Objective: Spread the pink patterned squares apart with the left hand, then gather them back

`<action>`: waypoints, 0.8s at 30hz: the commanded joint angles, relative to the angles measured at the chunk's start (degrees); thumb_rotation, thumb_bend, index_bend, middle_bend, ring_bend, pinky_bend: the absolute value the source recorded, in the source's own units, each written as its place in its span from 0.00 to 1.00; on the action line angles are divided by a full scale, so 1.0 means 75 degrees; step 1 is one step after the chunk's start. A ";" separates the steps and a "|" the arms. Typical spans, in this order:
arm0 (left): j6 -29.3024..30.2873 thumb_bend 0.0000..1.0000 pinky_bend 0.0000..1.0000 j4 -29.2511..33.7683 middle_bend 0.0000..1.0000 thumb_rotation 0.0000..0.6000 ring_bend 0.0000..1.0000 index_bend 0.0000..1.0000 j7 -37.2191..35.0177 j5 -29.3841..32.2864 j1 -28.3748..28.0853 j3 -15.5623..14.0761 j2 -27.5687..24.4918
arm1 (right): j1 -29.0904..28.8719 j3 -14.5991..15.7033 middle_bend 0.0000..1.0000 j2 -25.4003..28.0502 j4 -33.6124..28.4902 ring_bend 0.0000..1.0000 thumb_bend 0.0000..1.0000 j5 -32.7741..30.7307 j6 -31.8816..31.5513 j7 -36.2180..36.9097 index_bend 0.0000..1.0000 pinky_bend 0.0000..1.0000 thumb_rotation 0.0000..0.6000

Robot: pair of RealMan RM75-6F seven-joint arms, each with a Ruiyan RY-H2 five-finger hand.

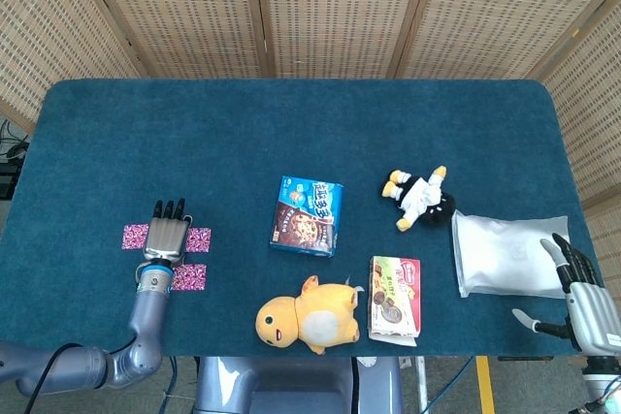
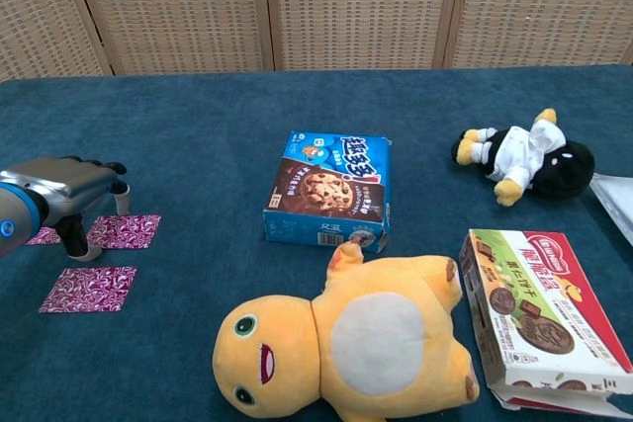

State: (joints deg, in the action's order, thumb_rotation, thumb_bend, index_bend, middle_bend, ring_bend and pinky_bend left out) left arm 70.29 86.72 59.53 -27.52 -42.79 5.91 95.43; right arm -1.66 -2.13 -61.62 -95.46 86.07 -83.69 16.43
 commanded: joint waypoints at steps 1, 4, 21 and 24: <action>0.0013 0.35 0.00 0.0063 0.00 1.00 0.00 0.49 -0.0070 -0.0044 0.0011 0.0043 -0.0048 | 0.0000 -0.0004 0.00 -0.0002 -0.0004 0.00 0.11 -0.0002 -0.0005 -0.0001 0.04 0.00 1.00; 0.0034 0.35 0.00 0.0197 0.00 1.00 0.00 0.49 -0.0099 -0.0087 -0.0003 0.0098 -0.0163 | -0.0001 0.0000 0.00 0.0000 -0.0006 0.00 0.11 -0.0006 0.0004 -0.0011 0.04 0.00 1.00; 0.0059 0.35 0.00 0.0824 0.00 1.00 0.00 0.49 -0.0276 -0.0371 0.0061 0.0030 -0.1030 | 0.0001 -0.0010 0.00 0.0005 0.0002 0.00 0.10 -0.0020 -0.0003 -0.0005 0.04 0.00 1.00; -0.0045 0.34 0.00 0.0935 0.00 1.00 0.00 0.49 -0.0409 -0.0464 0.0142 -0.0071 -0.1359 | -0.0003 -0.0004 0.00 0.0001 0.0002 0.00 0.11 -0.0012 0.0006 -0.0028 0.04 0.00 1.00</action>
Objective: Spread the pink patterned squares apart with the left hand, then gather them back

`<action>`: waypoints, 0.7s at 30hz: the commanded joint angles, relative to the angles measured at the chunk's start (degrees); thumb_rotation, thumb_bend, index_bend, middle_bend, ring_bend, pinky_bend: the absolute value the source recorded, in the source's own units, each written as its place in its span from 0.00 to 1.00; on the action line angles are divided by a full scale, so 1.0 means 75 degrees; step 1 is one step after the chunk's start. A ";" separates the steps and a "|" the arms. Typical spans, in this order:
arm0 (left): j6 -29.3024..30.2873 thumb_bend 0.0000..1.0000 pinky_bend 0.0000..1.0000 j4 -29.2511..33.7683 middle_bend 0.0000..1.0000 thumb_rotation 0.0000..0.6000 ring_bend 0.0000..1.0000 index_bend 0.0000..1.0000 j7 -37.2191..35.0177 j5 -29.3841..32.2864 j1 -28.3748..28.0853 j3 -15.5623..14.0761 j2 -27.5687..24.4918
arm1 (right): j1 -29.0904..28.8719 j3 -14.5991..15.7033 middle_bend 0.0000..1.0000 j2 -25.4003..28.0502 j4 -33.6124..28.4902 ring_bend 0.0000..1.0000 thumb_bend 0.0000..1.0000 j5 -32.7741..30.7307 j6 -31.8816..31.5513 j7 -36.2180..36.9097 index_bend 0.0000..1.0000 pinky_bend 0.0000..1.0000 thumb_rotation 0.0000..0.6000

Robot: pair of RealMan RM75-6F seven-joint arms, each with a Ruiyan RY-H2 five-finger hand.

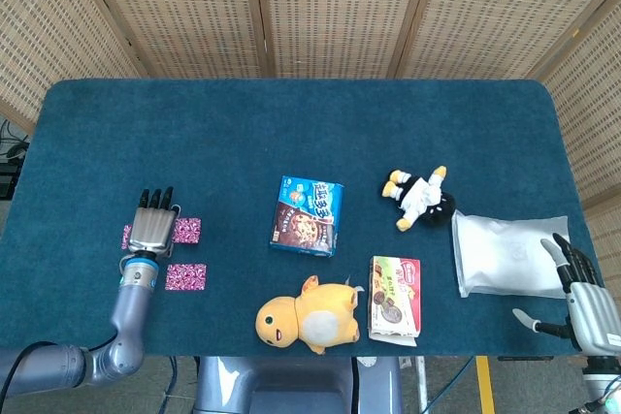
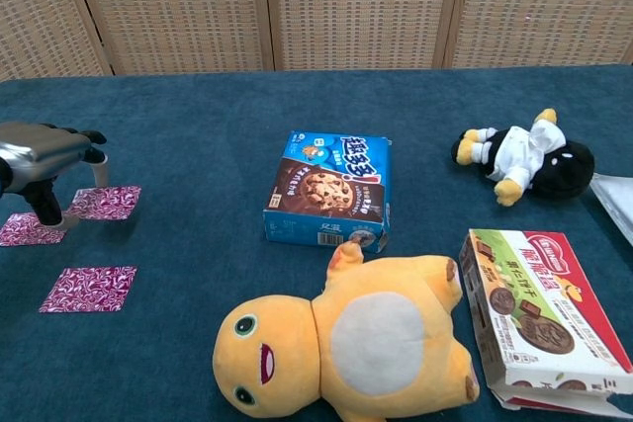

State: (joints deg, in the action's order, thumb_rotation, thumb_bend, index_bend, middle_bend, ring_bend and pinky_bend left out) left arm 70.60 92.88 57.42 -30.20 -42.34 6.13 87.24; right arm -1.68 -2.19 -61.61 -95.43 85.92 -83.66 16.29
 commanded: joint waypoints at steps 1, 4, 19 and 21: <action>-0.0125 0.34 0.00 0.0122 0.00 1.00 0.00 0.49 -0.0205 -0.0143 0.0120 -0.0134 -0.0376 | 0.0000 0.0006 0.00 -0.0004 -0.0008 0.00 0.11 0.0017 -0.0006 -0.0022 0.04 0.00 1.00; -0.0213 0.34 0.00 0.0112 0.00 1.00 0.00 0.49 -0.0381 -0.0229 0.0216 -0.0231 -0.0574 | 0.0002 0.0007 0.00 -0.0014 -0.0018 0.00 0.11 0.0016 -0.0012 -0.0065 0.04 0.00 1.00; -0.0408 0.34 0.00 -0.0317 0.00 1.00 0.00 0.49 -0.0632 -0.0237 0.0490 -0.0601 -0.0613 | 0.0006 0.0016 0.00 -0.0046 -0.0032 0.00 0.11 0.0027 -0.0026 -0.0159 0.04 0.00 1.00; -0.0403 0.34 0.00 -0.0364 0.00 1.00 0.00 0.49 -0.0658 -0.0248 0.0507 -0.0600 -0.0614 | 0.0005 0.0016 0.00 -0.0042 -0.0025 0.00 0.11 0.0031 -0.0025 -0.0143 0.04 0.00 1.00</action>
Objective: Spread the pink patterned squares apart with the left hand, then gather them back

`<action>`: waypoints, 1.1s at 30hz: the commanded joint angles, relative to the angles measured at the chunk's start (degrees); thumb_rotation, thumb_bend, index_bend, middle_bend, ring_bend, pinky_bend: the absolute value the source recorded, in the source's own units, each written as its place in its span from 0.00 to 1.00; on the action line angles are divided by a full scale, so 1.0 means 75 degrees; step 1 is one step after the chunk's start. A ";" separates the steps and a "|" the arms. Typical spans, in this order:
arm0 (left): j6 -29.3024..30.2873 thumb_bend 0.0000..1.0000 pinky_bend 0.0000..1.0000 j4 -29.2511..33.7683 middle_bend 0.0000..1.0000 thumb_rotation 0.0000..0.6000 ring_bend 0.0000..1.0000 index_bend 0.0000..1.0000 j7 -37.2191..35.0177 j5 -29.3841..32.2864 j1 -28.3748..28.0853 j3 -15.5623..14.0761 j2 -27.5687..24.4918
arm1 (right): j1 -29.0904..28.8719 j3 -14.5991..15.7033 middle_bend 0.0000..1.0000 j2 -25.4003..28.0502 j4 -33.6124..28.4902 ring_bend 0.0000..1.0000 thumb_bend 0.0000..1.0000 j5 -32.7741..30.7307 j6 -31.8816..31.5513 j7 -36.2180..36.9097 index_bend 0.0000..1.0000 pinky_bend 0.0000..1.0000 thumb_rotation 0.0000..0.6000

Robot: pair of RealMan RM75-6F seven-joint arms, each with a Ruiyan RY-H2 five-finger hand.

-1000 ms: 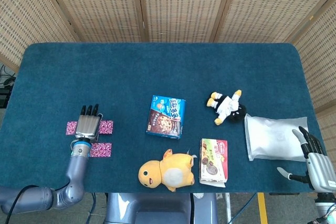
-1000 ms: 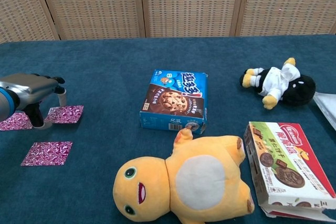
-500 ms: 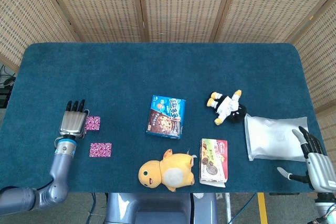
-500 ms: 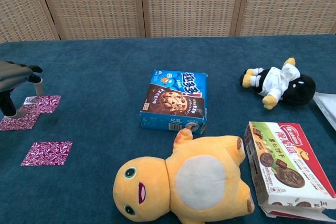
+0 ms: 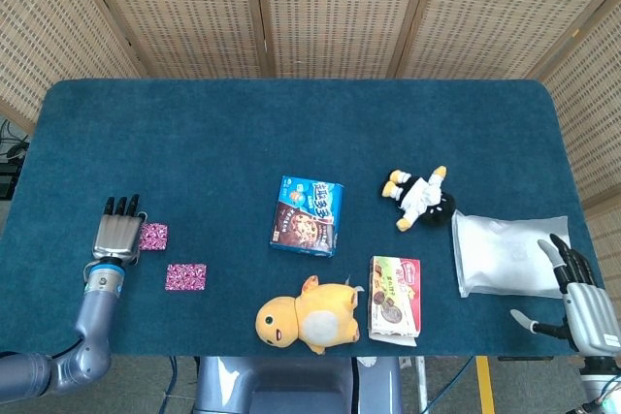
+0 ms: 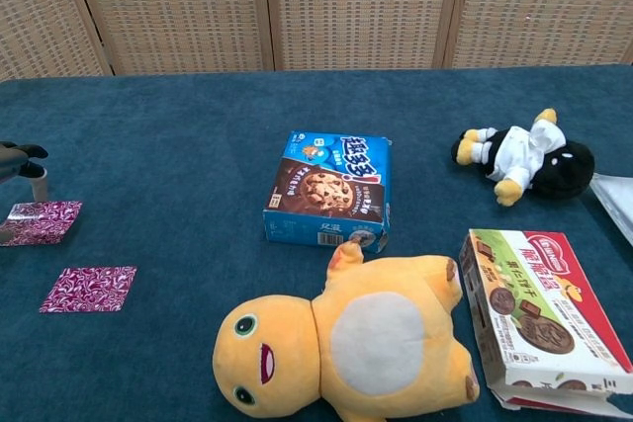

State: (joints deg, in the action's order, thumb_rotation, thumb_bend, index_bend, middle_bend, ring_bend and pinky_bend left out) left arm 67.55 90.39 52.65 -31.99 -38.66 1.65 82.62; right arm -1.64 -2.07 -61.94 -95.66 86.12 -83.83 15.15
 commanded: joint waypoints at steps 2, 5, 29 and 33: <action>0.0034 0.34 0.00 -0.0119 0.00 1.00 0.00 0.49 -0.0050 -0.0009 0.0043 0.0009 -0.0025 | 0.0000 0.0000 0.00 0.0005 0.0004 0.00 0.11 0.0010 -0.0005 0.0018 0.04 0.00 1.00; -0.0001 0.34 0.00 -0.0200 0.00 1.00 0.00 0.49 -0.0102 0.0010 0.0068 0.0031 -0.0021 | 0.0000 0.0002 0.00 0.0005 0.0003 0.00 0.10 0.0006 -0.0001 0.0018 0.04 0.00 1.00; -0.0187 0.31 0.00 -0.0747 0.00 1.00 0.00 0.50 -0.0142 0.0041 0.0165 0.0082 0.0241 | -0.0004 0.0001 0.00 0.0001 0.0013 0.00 0.10 0.0005 0.0005 0.0022 0.04 0.00 1.00; -0.0182 0.31 0.00 -0.0759 0.00 1.00 0.00 0.49 -0.0116 0.0043 0.0173 0.0098 0.0247 | 0.0005 -0.0003 0.00 0.0003 0.0020 0.00 0.11 0.0004 -0.0015 0.0046 0.04 0.00 1.00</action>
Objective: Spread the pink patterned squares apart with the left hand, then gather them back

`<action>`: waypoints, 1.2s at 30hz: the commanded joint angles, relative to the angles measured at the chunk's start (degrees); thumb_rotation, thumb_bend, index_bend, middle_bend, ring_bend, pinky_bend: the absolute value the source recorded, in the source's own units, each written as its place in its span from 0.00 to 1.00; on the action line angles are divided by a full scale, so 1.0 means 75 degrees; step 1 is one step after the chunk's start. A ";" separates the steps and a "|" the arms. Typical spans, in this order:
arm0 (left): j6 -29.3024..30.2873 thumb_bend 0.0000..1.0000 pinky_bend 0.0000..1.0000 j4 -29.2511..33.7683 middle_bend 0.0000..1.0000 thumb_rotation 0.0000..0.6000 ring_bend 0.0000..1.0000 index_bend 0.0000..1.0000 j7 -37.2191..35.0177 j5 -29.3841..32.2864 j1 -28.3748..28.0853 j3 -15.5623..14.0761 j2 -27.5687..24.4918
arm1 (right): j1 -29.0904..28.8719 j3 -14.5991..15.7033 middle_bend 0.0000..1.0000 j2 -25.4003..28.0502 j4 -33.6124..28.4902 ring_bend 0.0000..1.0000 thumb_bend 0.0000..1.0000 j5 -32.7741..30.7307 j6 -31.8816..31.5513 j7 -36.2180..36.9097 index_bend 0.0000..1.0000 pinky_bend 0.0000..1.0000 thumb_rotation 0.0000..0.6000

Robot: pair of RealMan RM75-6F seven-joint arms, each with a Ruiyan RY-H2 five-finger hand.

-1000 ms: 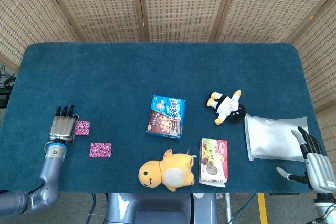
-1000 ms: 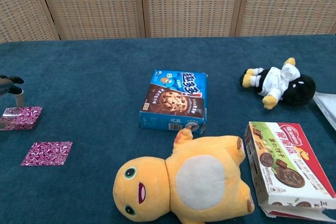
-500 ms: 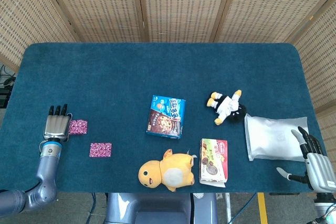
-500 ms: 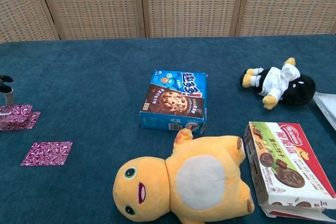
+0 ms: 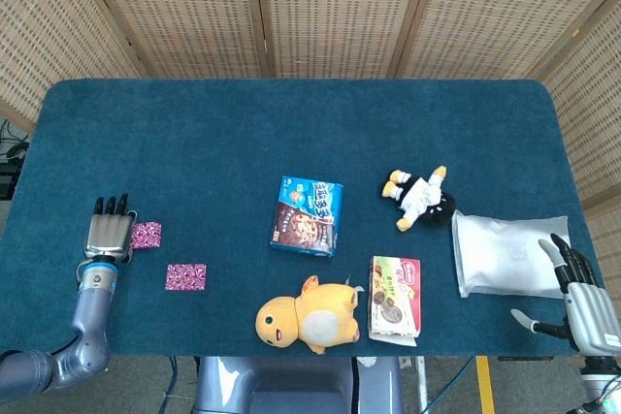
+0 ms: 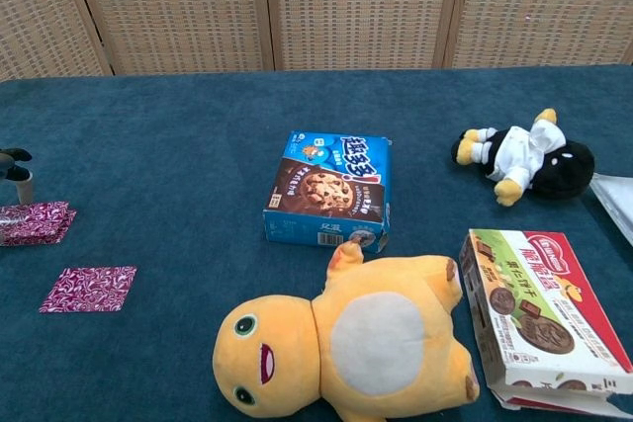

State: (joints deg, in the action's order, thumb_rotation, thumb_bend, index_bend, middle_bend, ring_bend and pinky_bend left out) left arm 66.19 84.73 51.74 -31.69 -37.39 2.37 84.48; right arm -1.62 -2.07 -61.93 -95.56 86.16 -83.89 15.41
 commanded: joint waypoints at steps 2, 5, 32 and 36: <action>-0.0005 0.30 0.00 -0.0017 0.00 1.00 0.00 0.47 0.0015 0.0011 0.0007 0.0010 -0.0002 | 0.0002 -0.0004 0.00 0.0003 0.0013 0.00 0.11 0.0004 -0.0010 0.0023 0.04 0.00 1.00; -0.0030 0.30 0.00 -0.0030 0.00 1.00 0.00 0.39 -0.0017 -0.0020 0.0024 0.0014 -0.0007 | 0.0004 0.0001 0.00 -0.0001 0.0013 0.00 0.11 0.0017 -0.0016 0.0019 0.04 0.00 1.00; 0.0392 0.26 0.00 0.1054 0.00 1.00 0.00 0.25 -0.0281 -0.0481 0.0124 0.0269 -0.0163 | -0.0009 0.0008 0.00 -0.0027 0.0027 0.00 0.11 0.0002 0.0021 -0.0012 0.04 0.00 1.00; 0.0755 0.26 0.00 0.1524 0.00 1.00 0.00 0.25 -0.0227 -0.0706 0.0172 0.0217 -0.0004 | 0.0001 0.0007 0.00 -0.0010 0.0020 0.00 0.10 0.0008 0.0002 0.0017 0.04 0.00 1.00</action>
State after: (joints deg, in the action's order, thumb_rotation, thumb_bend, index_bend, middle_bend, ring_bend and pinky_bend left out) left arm 70.75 94.97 49.90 -36.12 -36.30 4.10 83.92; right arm -1.61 -2.02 -62.00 -95.41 86.22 -83.88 15.53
